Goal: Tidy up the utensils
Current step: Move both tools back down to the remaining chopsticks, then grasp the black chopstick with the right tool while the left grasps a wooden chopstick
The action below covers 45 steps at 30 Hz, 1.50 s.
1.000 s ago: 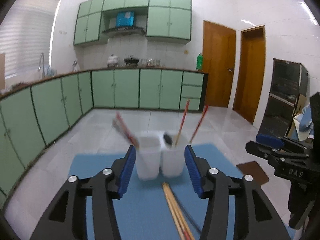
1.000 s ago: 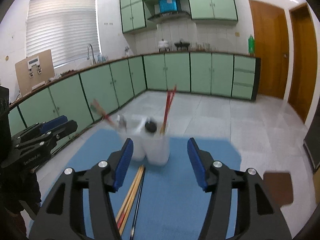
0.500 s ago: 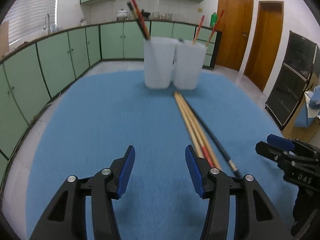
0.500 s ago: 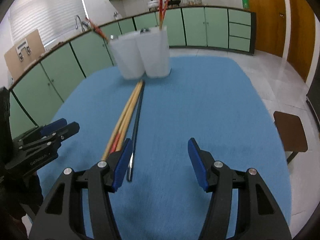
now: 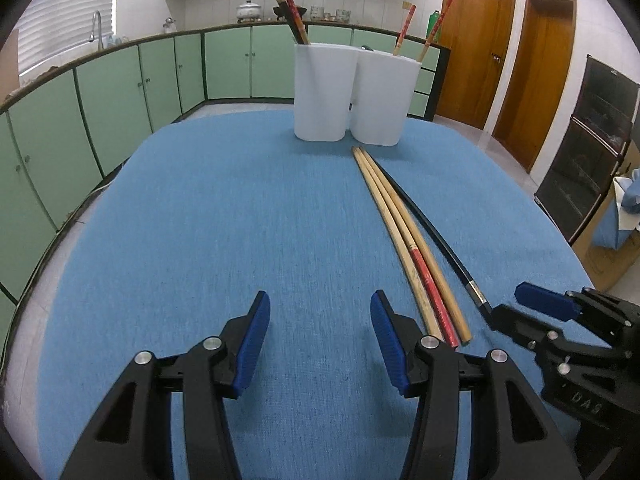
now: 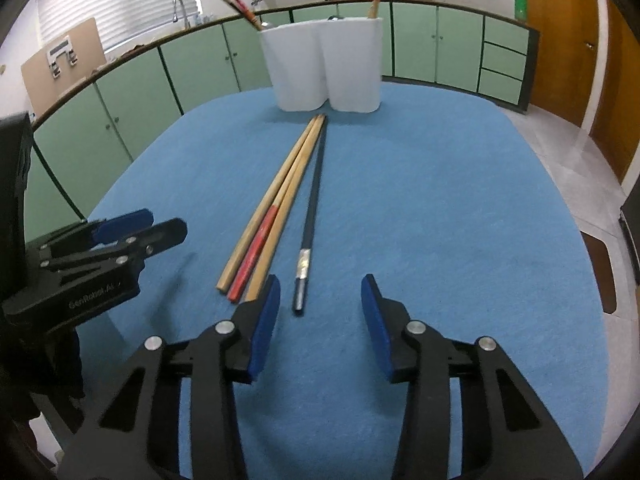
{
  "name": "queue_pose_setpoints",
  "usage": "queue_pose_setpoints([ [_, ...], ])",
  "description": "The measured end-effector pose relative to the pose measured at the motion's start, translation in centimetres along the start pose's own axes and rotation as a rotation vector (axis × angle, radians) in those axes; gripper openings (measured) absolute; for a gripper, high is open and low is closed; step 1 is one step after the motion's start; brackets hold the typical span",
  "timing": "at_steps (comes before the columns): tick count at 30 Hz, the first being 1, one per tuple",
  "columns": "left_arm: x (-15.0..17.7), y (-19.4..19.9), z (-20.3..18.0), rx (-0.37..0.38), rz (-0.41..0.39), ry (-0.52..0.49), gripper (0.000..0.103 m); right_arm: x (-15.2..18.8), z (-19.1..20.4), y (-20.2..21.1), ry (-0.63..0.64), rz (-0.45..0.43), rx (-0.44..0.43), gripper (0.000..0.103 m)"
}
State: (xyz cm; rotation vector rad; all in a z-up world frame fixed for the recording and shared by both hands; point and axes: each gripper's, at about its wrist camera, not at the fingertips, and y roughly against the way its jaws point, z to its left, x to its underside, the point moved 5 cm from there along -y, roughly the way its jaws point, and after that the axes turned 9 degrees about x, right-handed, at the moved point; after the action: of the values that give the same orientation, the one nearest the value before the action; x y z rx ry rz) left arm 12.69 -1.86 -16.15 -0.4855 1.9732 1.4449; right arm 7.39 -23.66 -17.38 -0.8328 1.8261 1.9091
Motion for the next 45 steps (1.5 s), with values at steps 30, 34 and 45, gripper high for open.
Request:
queue_pose_setpoints([
  [30, 0.8, -0.7, -4.5, 0.081, 0.049, -0.086, 0.052, 0.6, -4.1, -0.2, -0.071, 0.024, 0.039, 0.006],
  [34, 0.9, -1.3, -4.6, 0.068, 0.068, -0.099, 0.052, 0.6, -4.2, -0.1, -0.071, 0.024, 0.034, 0.006],
  [45, 1.0, -1.7, -4.4, 0.055, 0.094, -0.092, 0.055, 0.5, -4.3, -0.2, -0.07, 0.024, 0.034, 0.006],
])
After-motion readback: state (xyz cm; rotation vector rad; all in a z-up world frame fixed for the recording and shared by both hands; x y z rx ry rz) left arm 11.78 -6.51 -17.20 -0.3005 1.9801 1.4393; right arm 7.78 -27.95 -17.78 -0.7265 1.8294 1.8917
